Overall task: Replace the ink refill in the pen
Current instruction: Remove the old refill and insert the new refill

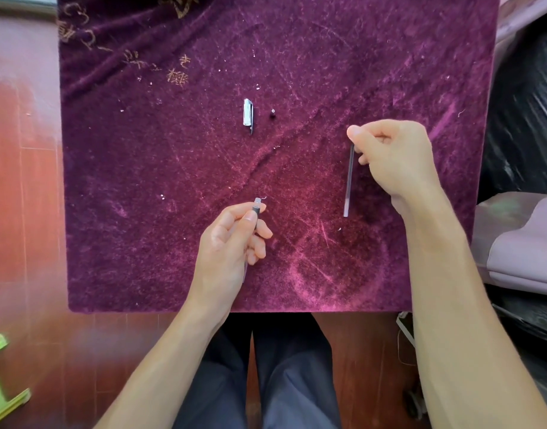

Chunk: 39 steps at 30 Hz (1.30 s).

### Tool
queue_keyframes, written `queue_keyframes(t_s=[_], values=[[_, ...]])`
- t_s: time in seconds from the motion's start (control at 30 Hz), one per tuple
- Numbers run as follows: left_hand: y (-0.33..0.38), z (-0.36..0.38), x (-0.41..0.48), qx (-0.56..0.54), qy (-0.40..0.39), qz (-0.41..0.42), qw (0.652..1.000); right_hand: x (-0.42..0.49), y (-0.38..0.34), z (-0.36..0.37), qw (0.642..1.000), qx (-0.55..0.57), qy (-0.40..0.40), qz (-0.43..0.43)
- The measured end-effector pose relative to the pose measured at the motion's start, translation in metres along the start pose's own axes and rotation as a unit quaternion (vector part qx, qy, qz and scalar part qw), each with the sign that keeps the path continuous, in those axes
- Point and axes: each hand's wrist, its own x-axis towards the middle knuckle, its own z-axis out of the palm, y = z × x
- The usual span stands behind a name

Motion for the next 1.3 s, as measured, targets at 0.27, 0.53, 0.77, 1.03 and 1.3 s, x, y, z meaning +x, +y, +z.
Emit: queue_keyframes(t_s=[0.27,0.53,0.77,1.03,1.3], values=[[0.003,-0.008,-0.002,0.032,-0.012,0.016,0.999,-0.038,-0.016,0.02,0.926,0.362,-0.074,0.074],[0.004,-0.015,-0.004,0.037,-0.019,0.027,0.999,-0.057,-0.014,0.051,0.862,0.481,-0.054,0.152],[0.004,-0.02,-0.005,0.04,-0.023,0.03,0.998,-0.062,-0.017,0.063,0.84,0.511,-0.032,0.178],[0.004,-0.023,-0.003,0.051,-0.032,0.035,0.998,-0.064,-0.016,0.066,0.849,0.491,-0.02,0.191],[0.005,-0.027,-0.002,0.077,-0.041,0.044,0.995,-0.063,-0.016,0.061,0.89,0.436,-0.024,0.128]])
